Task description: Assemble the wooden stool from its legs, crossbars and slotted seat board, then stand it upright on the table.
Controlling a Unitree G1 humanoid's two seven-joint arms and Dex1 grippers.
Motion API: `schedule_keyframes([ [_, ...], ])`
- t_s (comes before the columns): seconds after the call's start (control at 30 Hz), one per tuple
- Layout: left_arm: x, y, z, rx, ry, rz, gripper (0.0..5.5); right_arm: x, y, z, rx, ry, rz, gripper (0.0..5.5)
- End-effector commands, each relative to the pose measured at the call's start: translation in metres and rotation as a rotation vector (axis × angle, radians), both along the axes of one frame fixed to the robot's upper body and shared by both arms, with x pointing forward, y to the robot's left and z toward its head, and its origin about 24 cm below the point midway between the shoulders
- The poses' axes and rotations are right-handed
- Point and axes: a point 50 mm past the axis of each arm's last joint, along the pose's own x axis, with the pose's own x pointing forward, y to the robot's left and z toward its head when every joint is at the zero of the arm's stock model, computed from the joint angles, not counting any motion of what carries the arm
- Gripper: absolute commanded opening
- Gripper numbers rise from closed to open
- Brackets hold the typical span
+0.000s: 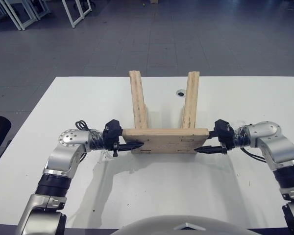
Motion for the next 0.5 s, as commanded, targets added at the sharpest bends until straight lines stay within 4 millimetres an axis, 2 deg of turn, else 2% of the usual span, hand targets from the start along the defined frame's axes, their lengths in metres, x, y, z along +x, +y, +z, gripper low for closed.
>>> schedule_keyframes([
  [0.03, 0.004, 0.015, -0.004, 0.006, 0.013, 0.018, 1.88, -0.005, 0.001, -0.001, 0.024, -0.012, -0.023, 2.56],
  [0.3, 0.01, 0.02, -0.015, 0.011, 0.061, -0.012, 1.88, 0.013, 0.005, -0.002, 0.048, -0.066, -0.038, 2.56],
  [0.4, 0.015, 0.018, -0.016, 0.019, 0.066, -0.039, 2.4, 0.02, 0.01, -0.006, 0.041, -0.067, -0.025, 2.56],
  [0.5, 0.018, 0.015, -0.015, 0.016, 0.056, -0.051, 2.77, 0.024, 0.012, -0.008, 0.045, -0.064, -0.019, 2.99],
])
